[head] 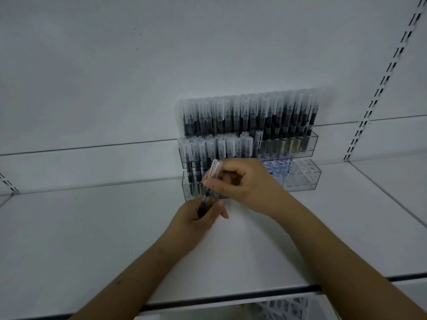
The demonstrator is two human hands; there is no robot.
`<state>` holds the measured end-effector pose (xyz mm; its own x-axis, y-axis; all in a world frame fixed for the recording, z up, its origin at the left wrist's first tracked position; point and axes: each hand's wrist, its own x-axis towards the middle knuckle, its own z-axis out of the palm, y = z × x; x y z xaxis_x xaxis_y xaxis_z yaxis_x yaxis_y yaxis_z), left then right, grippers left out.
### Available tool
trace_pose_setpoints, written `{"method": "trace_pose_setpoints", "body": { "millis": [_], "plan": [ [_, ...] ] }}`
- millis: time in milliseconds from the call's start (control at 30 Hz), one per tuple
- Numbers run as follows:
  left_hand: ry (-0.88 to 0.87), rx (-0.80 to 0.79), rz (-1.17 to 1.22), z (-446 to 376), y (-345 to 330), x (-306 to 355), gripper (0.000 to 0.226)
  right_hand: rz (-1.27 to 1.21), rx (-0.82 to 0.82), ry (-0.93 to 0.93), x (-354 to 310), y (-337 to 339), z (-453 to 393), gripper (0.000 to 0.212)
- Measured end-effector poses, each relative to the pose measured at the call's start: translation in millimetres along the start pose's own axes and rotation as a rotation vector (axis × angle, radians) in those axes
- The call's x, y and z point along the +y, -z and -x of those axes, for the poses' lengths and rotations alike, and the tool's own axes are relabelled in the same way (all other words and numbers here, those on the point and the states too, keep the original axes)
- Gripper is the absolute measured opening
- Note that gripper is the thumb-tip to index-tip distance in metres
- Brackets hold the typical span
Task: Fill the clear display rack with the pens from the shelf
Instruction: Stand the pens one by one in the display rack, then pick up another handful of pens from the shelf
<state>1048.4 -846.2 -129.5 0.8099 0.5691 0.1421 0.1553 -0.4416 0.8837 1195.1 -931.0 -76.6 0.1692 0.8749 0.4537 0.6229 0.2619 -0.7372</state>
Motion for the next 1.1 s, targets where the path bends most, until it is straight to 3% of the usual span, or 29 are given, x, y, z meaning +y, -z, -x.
{"method": "trace_pose_setpoints", "body": {
  "millis": [67, 167, 233, 300, 467, 800, 1100],
  "plan": [
    [-0.03, 0.029, -0.041, 0, 0, -1, 0.016, -0.132, 0.103, -0.009, -3, 8, 1, 0.015],
    [-0.097, -0.004, -0.086, 2, -2, -1, 0.012, -0.329, 0.511, -0.058, -2, 36, 3, 0.016],
    [-0.152, -0.066, -0.209, 3, -3, -2, 0.02, -0.187, 0.746, -0.081, 6, 54, 5, 0.023],
    [-0.215, -0.119, -0.361, 5, -5, -4, 0.031, 0.078, 0.8, -0.128, 21, 65, 4, 0.031],
    [-0.308, -0.225, -0.651, 7, -12, -10, 0.046, 0.383, 0.621, -0.105, 36, 67, 2, 0.03],
    [-0.338, -0.208, -0.68, 7, -13, -10, 0.046, 0.567, 0.363, -0.134, 36, 58, 0, 0.026],
    [-0.345, -0.192, -0.68, 7, -13, -11, 0.045, 0.785, 0.098, -0.254, 49, 48, -3, 0.036]
  ]
}}
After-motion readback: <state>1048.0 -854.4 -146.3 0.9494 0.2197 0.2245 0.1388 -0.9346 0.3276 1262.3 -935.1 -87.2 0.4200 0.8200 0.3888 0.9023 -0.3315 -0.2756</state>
